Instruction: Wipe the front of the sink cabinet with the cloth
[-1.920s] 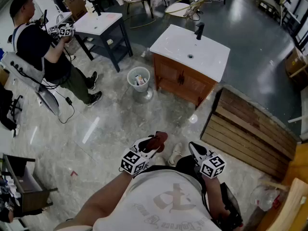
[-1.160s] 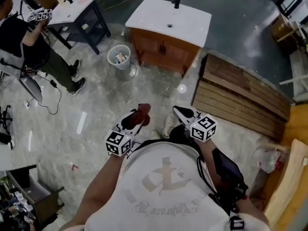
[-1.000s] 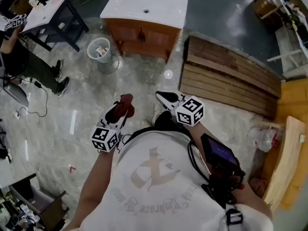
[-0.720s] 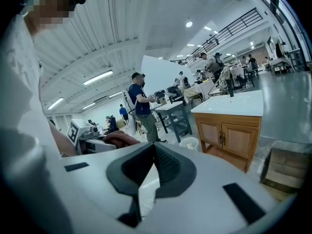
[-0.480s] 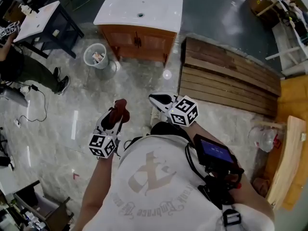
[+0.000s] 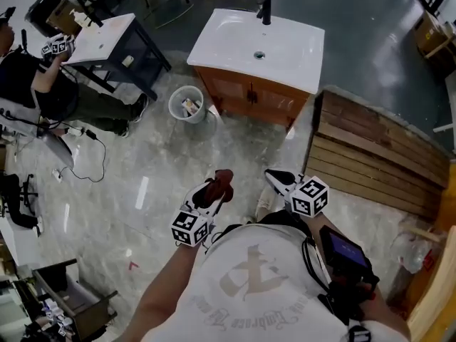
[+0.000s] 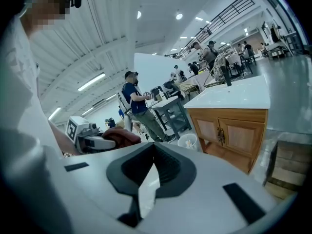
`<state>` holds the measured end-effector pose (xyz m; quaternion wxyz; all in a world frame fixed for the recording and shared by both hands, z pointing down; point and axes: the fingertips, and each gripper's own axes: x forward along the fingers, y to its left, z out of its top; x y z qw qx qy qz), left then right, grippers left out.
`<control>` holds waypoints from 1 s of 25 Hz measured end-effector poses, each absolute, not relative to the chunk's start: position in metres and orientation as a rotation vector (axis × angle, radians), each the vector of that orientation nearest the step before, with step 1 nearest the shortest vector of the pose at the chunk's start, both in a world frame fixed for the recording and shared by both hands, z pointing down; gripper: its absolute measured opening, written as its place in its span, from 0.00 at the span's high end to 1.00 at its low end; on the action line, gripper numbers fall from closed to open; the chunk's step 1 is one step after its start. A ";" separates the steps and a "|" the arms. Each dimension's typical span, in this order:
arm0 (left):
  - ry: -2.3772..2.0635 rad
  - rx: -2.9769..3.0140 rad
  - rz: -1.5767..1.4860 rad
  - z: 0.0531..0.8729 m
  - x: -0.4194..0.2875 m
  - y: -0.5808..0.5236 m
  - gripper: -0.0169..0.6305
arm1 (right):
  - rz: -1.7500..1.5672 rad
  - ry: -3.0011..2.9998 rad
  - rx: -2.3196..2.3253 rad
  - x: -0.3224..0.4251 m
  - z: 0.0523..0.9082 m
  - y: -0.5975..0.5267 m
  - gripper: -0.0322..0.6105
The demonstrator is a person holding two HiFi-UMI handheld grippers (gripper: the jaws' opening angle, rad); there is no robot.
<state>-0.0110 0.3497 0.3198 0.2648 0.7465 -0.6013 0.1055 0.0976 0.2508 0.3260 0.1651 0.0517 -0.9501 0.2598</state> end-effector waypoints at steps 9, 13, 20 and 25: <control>-1.666 1.998 0.294 0.314 -0.023 0.263 0.70 | 0.762 -2.734 0.110 0.091 0.329 0.177 0.93; -1.660 1.994 0.323 0.317 -0.025 0.241 0.70 | 0.790 -2.740 0.140 0.093 0.333 0.154 0.93; -1.595 2.024 0.367 0.324 -0.032 0.208 0.70 | 0.855 -2.728 0.247 0.099 0.343 0.127 0.93; -1.484 2.074 0.409 0.342 -0.036 0.180 0.70 | 0.892 -2.718 0.381 0.099 0.348 0.104 0.93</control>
